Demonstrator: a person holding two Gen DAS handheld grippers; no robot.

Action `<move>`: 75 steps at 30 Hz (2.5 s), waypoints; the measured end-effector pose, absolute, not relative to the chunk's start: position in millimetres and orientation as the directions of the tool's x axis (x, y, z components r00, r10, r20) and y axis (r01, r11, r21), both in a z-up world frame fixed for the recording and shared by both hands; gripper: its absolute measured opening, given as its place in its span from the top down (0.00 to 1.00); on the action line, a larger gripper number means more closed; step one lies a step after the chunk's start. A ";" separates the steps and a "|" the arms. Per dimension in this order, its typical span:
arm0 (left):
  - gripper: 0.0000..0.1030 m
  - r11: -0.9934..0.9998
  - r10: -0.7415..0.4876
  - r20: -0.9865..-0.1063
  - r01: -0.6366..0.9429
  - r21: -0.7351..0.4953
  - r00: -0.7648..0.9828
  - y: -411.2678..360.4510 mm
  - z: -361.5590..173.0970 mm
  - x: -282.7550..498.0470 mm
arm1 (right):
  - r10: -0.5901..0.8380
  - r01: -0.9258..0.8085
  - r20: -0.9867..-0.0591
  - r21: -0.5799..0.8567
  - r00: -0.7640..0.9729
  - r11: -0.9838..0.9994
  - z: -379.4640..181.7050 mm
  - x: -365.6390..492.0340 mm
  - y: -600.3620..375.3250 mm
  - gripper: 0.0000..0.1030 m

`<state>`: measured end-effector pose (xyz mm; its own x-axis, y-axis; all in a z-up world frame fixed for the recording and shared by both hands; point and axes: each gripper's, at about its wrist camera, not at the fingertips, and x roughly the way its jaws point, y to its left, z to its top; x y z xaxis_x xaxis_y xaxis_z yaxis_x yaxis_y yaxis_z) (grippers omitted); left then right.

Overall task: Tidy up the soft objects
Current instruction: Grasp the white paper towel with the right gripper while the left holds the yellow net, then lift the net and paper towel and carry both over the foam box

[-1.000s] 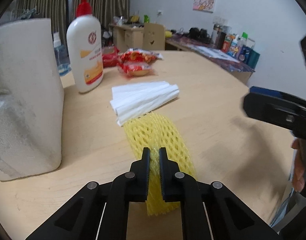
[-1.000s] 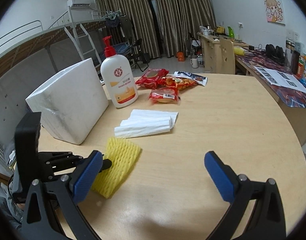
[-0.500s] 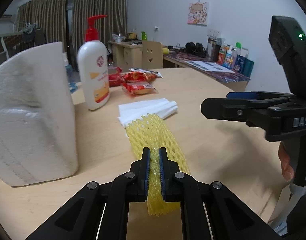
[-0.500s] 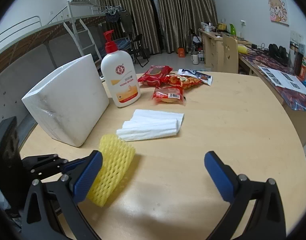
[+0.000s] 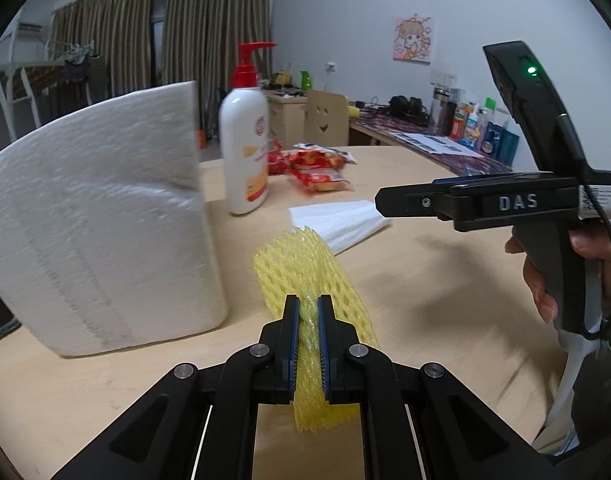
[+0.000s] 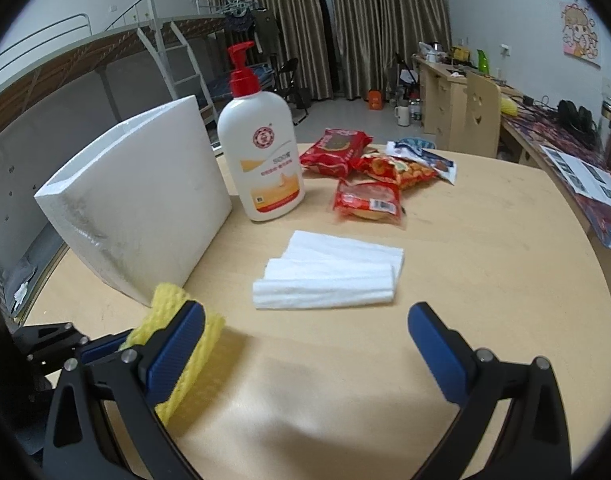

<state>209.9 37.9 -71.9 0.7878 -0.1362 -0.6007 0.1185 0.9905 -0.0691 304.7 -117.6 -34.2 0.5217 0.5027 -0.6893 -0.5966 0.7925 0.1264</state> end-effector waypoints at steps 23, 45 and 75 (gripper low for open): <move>0.91 0.986 -0.162 -0.594 0.112 -0.120 0.788 65.8 -79.7 192.5 | 0.390 -0.572 -0.821 0.096 0.418 0.815 -79.6 362.1 -70.2 0.00; 0.91 0.983 -0.163 -0.597 0.076 -0.168 0.786 82.2 -77.3 193.5 | 0.304 -0.587 -0.829 -0.036 0.469 0.809 -83.5 358.1 -66.8 0.69; 0.91 0.991 -0.075 -0.487 0.011 -0.132 0.870 87.0 -14.2 124.1 | 0.589 -0.641 -0.579 0.144 0.564 0.754 9.3 231.9 -128.5 0.90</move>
